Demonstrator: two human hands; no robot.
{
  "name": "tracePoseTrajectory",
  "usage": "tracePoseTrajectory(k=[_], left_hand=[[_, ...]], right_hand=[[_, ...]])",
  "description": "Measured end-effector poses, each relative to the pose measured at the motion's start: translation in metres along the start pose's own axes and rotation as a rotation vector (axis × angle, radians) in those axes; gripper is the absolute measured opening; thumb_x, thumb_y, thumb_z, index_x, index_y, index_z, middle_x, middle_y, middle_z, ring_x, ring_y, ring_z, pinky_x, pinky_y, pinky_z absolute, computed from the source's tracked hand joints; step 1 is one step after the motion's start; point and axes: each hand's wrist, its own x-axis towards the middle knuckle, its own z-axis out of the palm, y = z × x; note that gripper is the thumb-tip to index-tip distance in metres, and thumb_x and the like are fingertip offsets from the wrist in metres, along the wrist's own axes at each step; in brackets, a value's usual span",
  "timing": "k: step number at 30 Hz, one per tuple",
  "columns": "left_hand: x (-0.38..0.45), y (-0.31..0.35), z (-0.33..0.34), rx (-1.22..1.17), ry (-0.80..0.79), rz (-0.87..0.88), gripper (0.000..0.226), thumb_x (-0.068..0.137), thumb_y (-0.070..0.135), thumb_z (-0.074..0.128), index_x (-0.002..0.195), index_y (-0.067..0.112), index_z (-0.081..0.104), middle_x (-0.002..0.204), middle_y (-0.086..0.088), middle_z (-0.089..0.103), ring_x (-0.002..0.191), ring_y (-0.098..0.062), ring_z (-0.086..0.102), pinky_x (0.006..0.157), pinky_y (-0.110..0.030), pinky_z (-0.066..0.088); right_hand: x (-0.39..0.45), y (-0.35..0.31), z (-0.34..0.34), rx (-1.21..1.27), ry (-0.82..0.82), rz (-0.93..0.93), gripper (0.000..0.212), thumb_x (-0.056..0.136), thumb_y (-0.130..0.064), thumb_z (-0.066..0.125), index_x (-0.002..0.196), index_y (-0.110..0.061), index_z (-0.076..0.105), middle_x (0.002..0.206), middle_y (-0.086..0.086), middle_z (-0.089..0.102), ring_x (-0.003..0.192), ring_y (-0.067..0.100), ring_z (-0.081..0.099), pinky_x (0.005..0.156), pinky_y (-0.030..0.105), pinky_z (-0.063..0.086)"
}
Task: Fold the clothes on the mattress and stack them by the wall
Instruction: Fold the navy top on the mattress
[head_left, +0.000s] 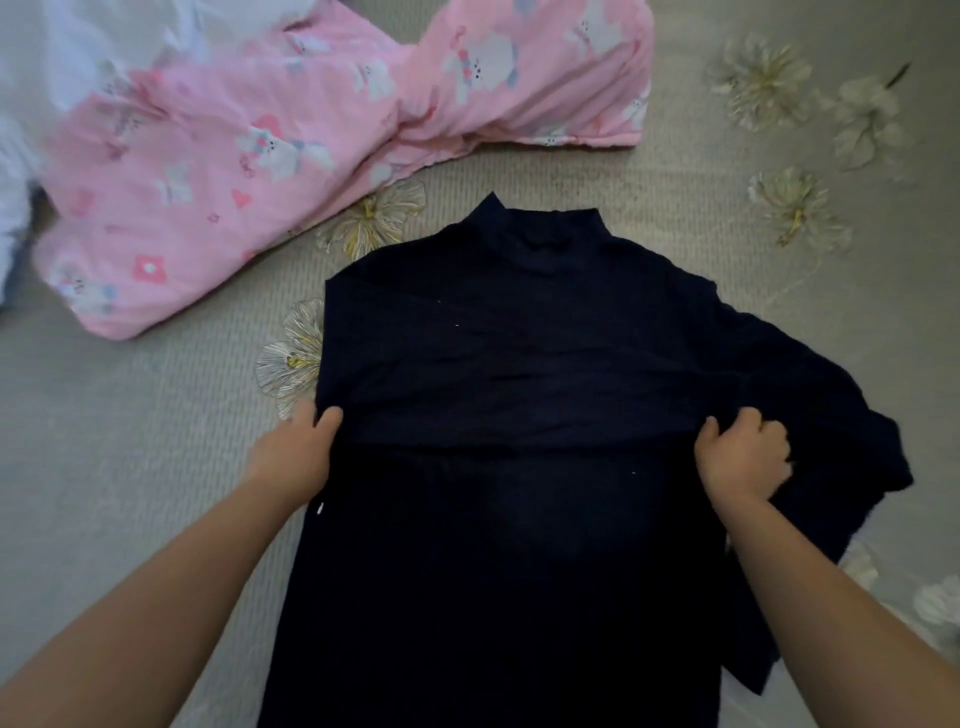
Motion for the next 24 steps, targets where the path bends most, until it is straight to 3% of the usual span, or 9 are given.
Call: tracePoseTrajectory(k=[2,7,9,11,13,16,18,20,24], left_hand=[[0.003,-0.002,-0.006,-0.005,-0.035,0.017,0.038,0.090,0.019,0.040,0.128,0.016,0.037,0.121,-0.010,0.042,0.099,-0.030,0.055,0.072,-0.033,0.042],[0.027,-0.004,-0.044,-0.172,0.530,0.297,0.039,0.071,0.014,0.032,0.074,-0.007,0.065,0.070,-0.023,0.059,0.059,-0.037,0.060,0.045,-0.039,0.048],[0.050,0.011,-0.060,-0.204,0.512,0.310,0.040,0.076,0.003,0.036,0.103,-0.011,0.063,0.101,-0.030,0.061,0.090,-0.044,0.061,0.068,-0.052,0.052],[0.075,0.025,-0.067,-0.177,0.345,0.278,0.050,0.087,0.002,0.035,0.137,0.000,0.038,0.142,-0.021,0.036,0.132,-0.036,0.033,0.104,-0.051,0.033],[0.095,0.034,-0.068,-0.118,0.233,0.198,0.055,0.093,0.013,0.037,0.145,0.011,0.018,0.148,-0.010,0.026,0.139,-0.025,0.018,0.112,-0.045,0.012],[0.111,0.041,-0.075,-0.102,0.418,0.251,0.030,0.085,0.008,0.047,0.111,-0.003,0.056,0.102,-0.021,0.058,0.099,-0.036,0.054,0.091,-0.051,0.037],[0.114,0.038,-0.083,-0.080,0.556,0.325,0.018,0.074,0.005,0.048,0.070,-0.008,0.059,0.065,-0.024,0.057,0.063,-0.038,0.058,0.059,-0.044,0.047],[0.117,0.037,-0.091,-0.051,0.610,0.269,0.026,0.071,0.010,0.038,0.061,-0.006,0.055,0.057,-0.023,0.055,0.053,-0.035,0.057,0.050,-0.038,0.045],[0.119,0.043,-0.089,-0.002,0.464,0.025,0.029,0.083,0.002,0.032,0.100,-0.002,0.055,0.103,-0.023,0.055,0.103,-0.035,0.048,0.096,-0.049,0.028]], right_hand=[[-0.002,-0.005,0.001,-0.030,0.057,0.026,0.044,0.088,-0.018,0.055,0.125,0.002,0.042,0.131,0.027,0.037,0.121,0.042,0.035,0.102,0.052,0.026],[0.007,-0.031,-0.006,-0.026,0.047,-0.323,0.052,0.084,-0.005,0.055,0.134,0.001,0.040,0.141,0.023,0.035,0.132,0.038,0.027,0.109,0.053,0.020],[0.015,-0.040,-0.010,-0.179,-0.087,-0.365,0.049,0.088,-0.010,0.051,0.136,-0.006,0.040,0.140,0.015,0.039,0.133,0.032,0.028,0.110,0.052,0.015],[0.025,-0.046,-0.013,-0.326,-0.177,-0.339,0.044,0.090,-0.016,0.049,0.133,-0.012,0.044,0.133,0.011,0.048,0.127,0.029,0.036,0.111,0.051,0.012],[0.033,-0.050,-0.016,-0.327,-0.197,-0.347,0.035,0.089,-0.017,0.050,0.124,-0.012,0.054,0.120,0.010,0.056,0.117,0.028,0.045,0.111,0.050,0.013],[0.046,-0.054,-0.021,-0.179,-0.125,-0.421,0.025,0.086,-0.013,0.053,0.108,-0.009,0.064,0.107,0.009,0.060,0.108,0.026,0.051,0.111,0.047,0.011],[0.051,-0.056,-0.024,-0.137,-0.085,-0.440,0.023,0.085,-0.012,0.054,0.103,-0.008,0.066,0.103,0.009,0.061,0.106,0.028,0.052,0.110,0.046,0.014],[0.056,-0.056,-0.021,-0.133,-0.063,-0.452,0.024,0.085,-0.013,0.055,0.105,-0.006,0.067,0.104,0.012,0.062,0.105,0.030,0.052,0.107,0.046,0.026],[0.060,-0.056,-0.005,-0.149,-0.092,-0.427,0.040,0.090,-0.025,0.053,0.129,-0.012,0.051,0.129,0.011,0.047,0.129,0.027,0.033,0.112,0.049,0.010]])
